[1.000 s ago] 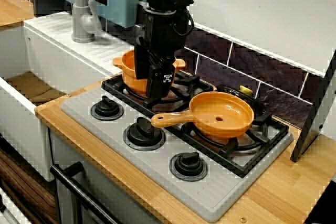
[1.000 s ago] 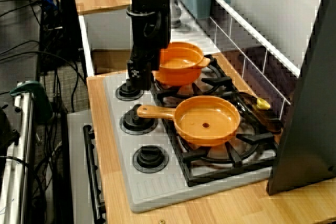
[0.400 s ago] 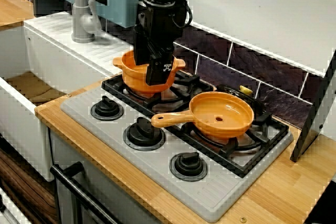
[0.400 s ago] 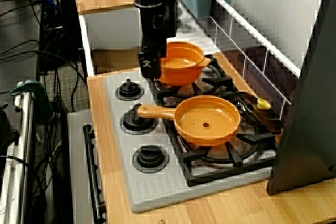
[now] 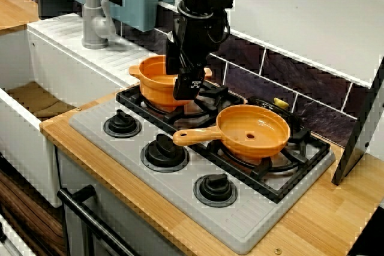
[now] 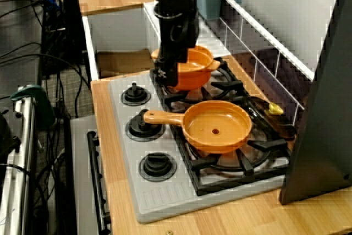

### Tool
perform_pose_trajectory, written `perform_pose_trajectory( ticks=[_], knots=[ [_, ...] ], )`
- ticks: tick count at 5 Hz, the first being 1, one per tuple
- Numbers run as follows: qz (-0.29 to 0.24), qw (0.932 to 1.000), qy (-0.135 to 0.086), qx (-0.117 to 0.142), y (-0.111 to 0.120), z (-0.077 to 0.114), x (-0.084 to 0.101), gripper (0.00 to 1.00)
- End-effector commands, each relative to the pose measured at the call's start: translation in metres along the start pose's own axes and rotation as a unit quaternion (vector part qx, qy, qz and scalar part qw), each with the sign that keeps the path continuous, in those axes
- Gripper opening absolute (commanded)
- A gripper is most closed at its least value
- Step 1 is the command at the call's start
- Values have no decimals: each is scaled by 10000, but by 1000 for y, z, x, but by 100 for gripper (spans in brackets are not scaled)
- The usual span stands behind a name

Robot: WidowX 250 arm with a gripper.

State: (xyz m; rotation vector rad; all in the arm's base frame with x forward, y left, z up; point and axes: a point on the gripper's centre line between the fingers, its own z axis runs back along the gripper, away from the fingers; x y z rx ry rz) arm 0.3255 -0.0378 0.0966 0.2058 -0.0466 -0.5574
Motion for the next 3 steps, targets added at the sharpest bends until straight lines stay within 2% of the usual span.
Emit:
perform_pose_trajectory(
  ticks=[1, 2, 3],
  knots=[
    [-66, 9990, -435, 123, 17, 11, 21, 100],
    [-56, 9991, -403, 78, 20, 9, 22, 100],
    [-55, 9996, -252, -128, 20, 4, 25, 100]
  ],
)
